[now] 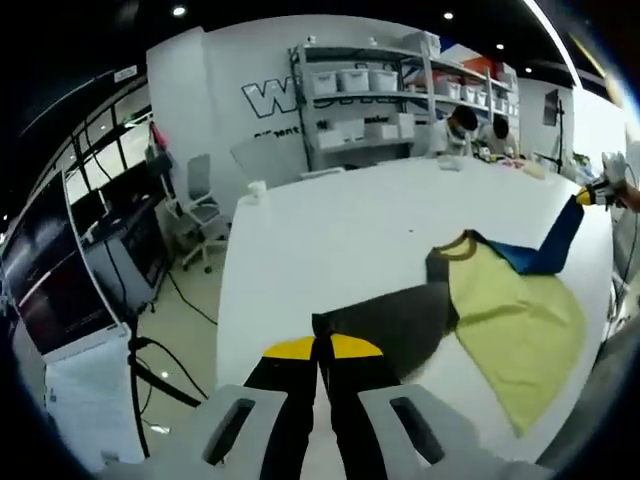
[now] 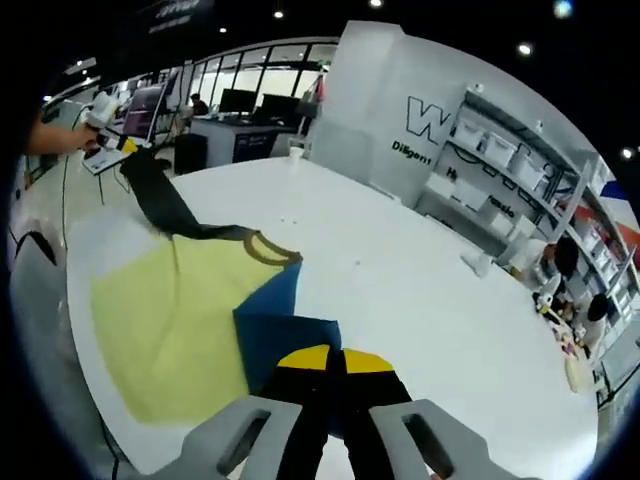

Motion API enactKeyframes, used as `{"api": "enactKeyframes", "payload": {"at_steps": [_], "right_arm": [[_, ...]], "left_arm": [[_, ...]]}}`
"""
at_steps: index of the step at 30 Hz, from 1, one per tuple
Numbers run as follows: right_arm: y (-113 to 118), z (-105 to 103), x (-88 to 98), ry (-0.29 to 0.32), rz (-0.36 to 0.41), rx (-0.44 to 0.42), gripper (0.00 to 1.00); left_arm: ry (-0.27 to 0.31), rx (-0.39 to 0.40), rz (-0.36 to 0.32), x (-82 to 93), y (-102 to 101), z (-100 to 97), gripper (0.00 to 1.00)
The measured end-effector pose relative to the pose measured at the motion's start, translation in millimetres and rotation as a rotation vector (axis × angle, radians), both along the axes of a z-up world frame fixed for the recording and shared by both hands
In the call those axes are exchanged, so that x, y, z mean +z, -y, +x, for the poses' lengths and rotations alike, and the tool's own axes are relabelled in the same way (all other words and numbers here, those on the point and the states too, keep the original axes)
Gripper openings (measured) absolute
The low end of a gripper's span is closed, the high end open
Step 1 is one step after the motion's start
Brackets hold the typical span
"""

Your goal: Fold the garment on the visible template until the final outline fits inside the template.

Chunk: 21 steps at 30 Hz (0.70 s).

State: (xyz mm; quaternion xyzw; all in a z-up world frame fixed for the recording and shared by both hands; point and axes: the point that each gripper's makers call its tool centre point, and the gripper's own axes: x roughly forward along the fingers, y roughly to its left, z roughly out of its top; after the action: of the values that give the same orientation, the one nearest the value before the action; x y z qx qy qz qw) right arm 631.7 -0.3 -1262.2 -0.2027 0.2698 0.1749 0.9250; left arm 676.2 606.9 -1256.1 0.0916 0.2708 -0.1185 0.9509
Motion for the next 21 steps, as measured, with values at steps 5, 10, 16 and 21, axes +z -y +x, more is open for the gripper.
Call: {"api": "enactKeyframes", "payload": {"at_steps": [5,10,16,21], "right_arm": [[11.1,3.7,4.1,0.010,0.007,-0.036,0.00],[20.6,6.9,7.8,0.015,0.030,-0.077,0.00],[24.6,6.4,8.8,0.018,0.035,-0.093,0.00],[30.3,4.3,7.6,0.016,0.029,-0.106,0.00]], "left_arm": [[-0.006,0.024,0.023,-2.5,-11.4,0.7,0.04],[-0.036,0.041,0.062,-13.3,-22.2,0.9,0.04],[-0.080,0.020,0.116,-33.5,-24.0,0.0,0.04],[-0.097,-0.009,0.166,-48.0,-27.1,3.3,0.04]]}}
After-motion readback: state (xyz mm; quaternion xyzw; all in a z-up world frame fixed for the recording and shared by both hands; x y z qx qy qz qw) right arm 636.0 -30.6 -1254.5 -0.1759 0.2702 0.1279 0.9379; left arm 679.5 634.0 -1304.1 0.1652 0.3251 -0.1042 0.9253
